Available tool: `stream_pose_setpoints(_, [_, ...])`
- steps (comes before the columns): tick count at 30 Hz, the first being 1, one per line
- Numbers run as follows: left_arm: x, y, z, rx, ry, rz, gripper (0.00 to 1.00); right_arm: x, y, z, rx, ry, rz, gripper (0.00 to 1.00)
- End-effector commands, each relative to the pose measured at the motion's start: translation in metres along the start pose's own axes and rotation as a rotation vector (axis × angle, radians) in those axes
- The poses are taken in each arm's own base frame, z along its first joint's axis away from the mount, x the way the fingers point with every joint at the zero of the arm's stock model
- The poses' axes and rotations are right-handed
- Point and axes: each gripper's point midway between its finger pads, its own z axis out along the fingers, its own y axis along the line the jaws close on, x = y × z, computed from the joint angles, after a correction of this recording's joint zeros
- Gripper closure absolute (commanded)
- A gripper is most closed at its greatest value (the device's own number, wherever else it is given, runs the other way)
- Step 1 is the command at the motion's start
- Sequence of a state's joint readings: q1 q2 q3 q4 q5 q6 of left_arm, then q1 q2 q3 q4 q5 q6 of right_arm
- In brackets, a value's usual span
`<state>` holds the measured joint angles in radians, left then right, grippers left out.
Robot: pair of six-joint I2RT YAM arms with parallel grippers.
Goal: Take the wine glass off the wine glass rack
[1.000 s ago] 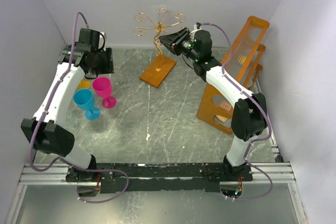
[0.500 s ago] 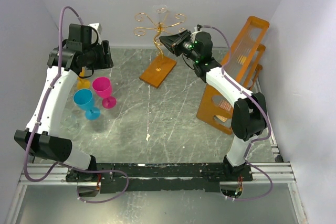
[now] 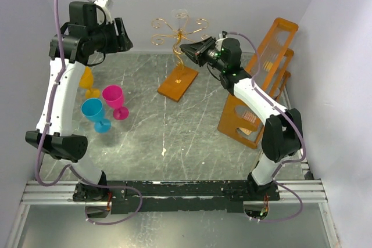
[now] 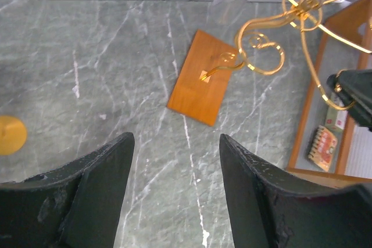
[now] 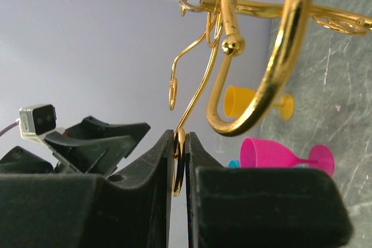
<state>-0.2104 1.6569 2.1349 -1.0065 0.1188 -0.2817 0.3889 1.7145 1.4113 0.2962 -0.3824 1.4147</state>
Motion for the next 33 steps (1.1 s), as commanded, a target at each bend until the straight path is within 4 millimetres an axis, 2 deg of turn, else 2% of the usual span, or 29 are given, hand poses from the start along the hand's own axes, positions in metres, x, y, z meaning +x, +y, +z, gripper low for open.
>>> stream_pose_setpoints(1, [-0.018, -0.028, 0.003, 0.133, -0.037, -0.028, 0.29, 0.003, 0.065, -0.031, -0.178, 0.017, -0.049, 1.0])
stream_pose_setpoints(5, [-0.039, -0.049, 0.003, 0.237, -0.116, -0.075, 0.29, 0.014, 0.064, -0.043, -0.185, 0.054, -0.045, 1.0])
stream_pose_setpoints(10, [-0.066, -0.064, -0.003, 0.312, -0.217, -0.091, 0.29, 0.031, 0.058, -0.057, -0.197, 0.137, -0.028, 1.0])
stream_pose_setpoints(14, [-0.076, -0.081, -0.002, 0.413, -0.244, -0.115, 0.3, 0.044, 0.058, -0.067, -0.215, 0.195, -0.019, 1.0])
stream_pose_setpoints(24, [-0.079, -0.1, 0.018, 0.546, -0.244, -0.181, 0.33, 0.066, 0.071, -0.097, -0.259, 0.287, -0.018, 1.0])
stream_pose_setpoints(33, [-0.065, -0.11, 0.056, 0.566, -0.185, -0.202, 0.33, 0.079, 0.063, -0.117, -0.262, 0.33, 0.0, 1.0])
